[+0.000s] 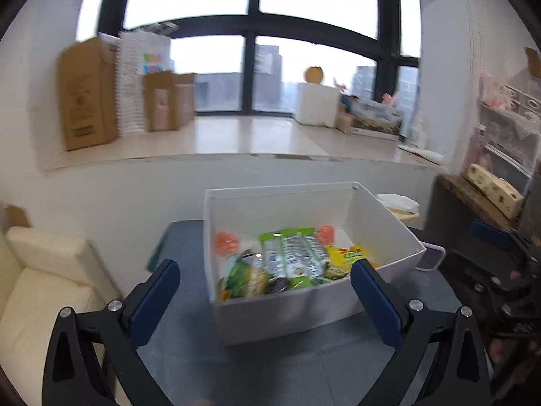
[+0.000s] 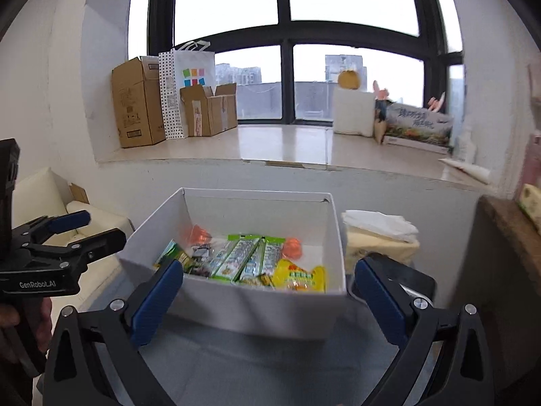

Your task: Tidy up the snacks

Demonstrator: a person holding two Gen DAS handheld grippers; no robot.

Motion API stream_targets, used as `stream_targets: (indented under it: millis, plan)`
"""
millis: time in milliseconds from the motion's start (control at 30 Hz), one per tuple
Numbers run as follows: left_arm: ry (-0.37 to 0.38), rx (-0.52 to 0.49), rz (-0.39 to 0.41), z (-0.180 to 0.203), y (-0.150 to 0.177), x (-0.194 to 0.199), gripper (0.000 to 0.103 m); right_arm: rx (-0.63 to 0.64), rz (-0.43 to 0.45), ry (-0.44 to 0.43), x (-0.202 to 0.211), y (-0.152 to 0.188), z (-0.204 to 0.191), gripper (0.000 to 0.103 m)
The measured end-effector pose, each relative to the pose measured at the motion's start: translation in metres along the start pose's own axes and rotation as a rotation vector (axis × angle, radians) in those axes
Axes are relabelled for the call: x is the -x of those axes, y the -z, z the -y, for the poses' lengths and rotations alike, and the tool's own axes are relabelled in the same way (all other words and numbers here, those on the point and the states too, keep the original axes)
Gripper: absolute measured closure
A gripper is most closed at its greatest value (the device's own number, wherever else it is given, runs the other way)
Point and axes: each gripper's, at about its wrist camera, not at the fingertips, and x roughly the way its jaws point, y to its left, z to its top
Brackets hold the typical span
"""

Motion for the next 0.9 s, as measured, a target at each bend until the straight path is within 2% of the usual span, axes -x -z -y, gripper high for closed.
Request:
stream_targets:
  millis: [67, 167, 233, 300, 500, 600, 900]
  plan:
    - [-0.035, 0.019, 0.005, 0.005, 0.013, 0.021, 0.000, 0.008, 0.011, 0.030, 0.019, 0.006, -0.004, 0.000]
    - [0.015, 0.040, -0.010, 0.011, 0.031, 0.048, 0.000, 0.002, 0.039, 0.075, 0.054, 0.022, -0.009, 0.000]
    - [0.043, 0.052, -0.047, 0.016, 0.040, 0.060, 0.000, 0.002, 0.005, 0.061, 0.069, 0.030, -0.012, 0.000]
    - [0.014, 0.028, -0.039, 0.023, 0.054, 0.081, 0.000, 0.007, -0.015, 0.044, 0.083, 0.040, -0.013, 0.000]
    - [0.001, 0.031, -0.043, 0.038, 0.085, 0.125, 0.000, -0.021, -0.002, -0.021, 0.120, 0.066, -0.015, 0.000]
    - [-0.004, 0.046, -0.034, 0.038, 0.092, 0.142, 0.000, -0.066, -0.006, -0.043, 0.130, 0.075, -0.015, 0.000]
    - [-0.013, 0.045, -0.020, 0.040, 0.094, 0.165, 0.000, -0.057, 0.013, -0.050, 0.149, 0.078, -0.027, 0.000]
